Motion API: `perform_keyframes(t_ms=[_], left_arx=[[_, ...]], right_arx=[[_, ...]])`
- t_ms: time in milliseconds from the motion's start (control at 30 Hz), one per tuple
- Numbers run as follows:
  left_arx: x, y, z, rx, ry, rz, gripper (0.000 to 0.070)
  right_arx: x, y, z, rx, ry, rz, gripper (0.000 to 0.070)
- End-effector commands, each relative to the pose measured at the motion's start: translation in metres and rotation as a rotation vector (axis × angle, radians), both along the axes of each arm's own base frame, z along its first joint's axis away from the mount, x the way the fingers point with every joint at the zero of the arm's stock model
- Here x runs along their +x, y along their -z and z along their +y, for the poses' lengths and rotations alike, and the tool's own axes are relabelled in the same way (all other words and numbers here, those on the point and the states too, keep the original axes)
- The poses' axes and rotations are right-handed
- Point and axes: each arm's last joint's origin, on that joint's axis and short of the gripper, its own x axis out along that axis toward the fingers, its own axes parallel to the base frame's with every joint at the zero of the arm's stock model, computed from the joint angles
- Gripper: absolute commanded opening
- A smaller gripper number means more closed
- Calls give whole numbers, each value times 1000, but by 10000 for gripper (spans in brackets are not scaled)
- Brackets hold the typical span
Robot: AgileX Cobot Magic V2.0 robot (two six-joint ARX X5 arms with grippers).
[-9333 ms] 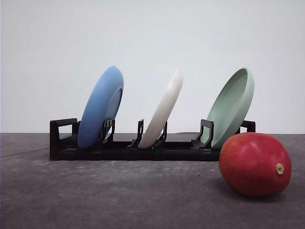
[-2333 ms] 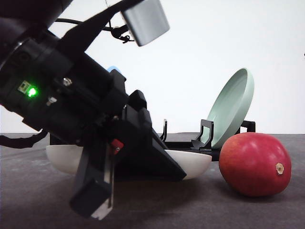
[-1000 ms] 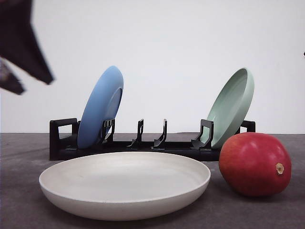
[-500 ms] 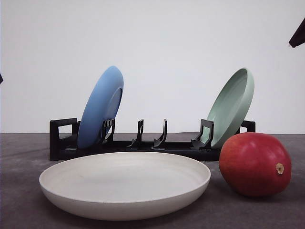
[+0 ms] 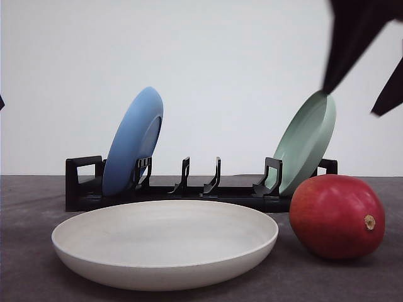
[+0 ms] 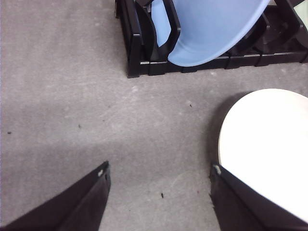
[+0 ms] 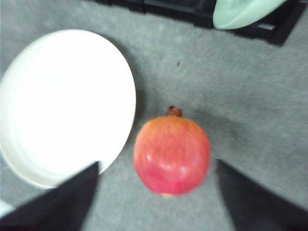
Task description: Place pomegranate in white plate
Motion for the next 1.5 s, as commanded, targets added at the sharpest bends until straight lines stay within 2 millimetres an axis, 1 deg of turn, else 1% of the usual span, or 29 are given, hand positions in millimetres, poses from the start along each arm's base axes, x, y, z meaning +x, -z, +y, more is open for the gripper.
perform_keyframes(t_ms=[0,233,433,633,700,733,800,967,1100,1300,1467], left_arx=[[1,-7,-1,1,14,-31,392],[1,-7,-1,5,18,-32,392],[1,-7,-1,5,18,-32,392],[1,-7,-1,5,18,-33,392],[1,-7,-1,5,18,-32,392],[1,-7,-1,5,18,-33,392],[1,-7,-1,5,18,-32,392],[1,-7,-1,5,17,-33,392],[1,-7,-1,5,17,-33,392],[1,-7,-1,5,17,-33,391],[1,-7,-1,5,17,-33,391]], right_arx=[[9,2,8,-13,12,20,619],[32,35,24,-113,15,144,622],[43,60,32,-149,1,242,622],[47,76,38,-156,-21,318,618],[47,79,40,-163,-24,327,599],[47,80,40,-165,-26,329,573],[47,80,41,-170,-28,331,515],[47,78,41,-172,-39,327,512],[50,65,44,-182,-102,296,512],[53,44,66,-139,-231,170,512],[48,39,89,-32,-340,91,512]])
